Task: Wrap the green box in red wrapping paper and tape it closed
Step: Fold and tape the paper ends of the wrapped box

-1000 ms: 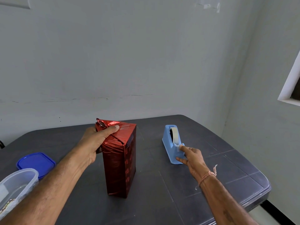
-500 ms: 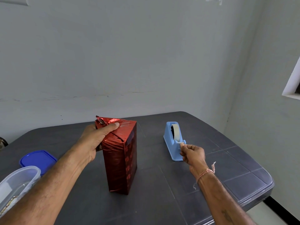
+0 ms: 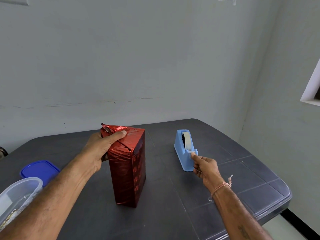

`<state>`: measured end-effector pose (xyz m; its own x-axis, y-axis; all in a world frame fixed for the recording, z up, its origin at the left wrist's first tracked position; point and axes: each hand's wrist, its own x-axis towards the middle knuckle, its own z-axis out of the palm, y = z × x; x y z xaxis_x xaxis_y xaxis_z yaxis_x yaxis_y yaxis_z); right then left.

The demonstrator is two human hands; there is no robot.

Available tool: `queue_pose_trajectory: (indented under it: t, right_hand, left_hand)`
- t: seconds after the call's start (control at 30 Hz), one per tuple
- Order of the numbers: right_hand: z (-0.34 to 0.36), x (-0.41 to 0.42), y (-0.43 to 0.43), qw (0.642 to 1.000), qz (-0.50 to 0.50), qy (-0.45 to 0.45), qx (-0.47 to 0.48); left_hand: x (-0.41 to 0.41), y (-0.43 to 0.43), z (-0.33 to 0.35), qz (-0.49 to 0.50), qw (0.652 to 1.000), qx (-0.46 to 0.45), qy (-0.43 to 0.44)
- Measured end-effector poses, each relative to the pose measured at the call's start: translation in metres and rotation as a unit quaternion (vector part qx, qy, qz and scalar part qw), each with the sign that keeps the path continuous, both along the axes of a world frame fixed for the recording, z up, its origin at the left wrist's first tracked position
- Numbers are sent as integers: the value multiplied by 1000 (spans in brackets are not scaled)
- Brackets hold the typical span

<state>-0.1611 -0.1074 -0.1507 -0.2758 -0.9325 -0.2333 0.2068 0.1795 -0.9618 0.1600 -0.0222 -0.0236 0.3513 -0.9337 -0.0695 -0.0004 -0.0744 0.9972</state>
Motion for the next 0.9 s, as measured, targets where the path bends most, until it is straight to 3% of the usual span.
queue_pose_trajectory:
  t: [0.23, 0.37, 0.63, 0.77, 0.9]
  right_hand:
    - [-12, 5, 7, 999, -13, -3, -42]
    - [-21, 7, 7, 994, -37, 74, -75]
    - [-35, 19, 11, 985, -96, 134, -54]
    - [-32, 13, 13, 994, -50, 92, -23]
    - [-5, 15, 36, 993, 97, 29, -57]
  left_hand:
    - [0, -1, 0, 1, 1000, 0, 1]
    - [1, -2, 0, 0, 1000, 3, -1]
    - [1, -4, 0, -11, 1000, -1, 2]
    - [2, -3, 0, -13, 1000, -5, 5]
    - [1, -3, -1, -7, 1000, -12, 17]
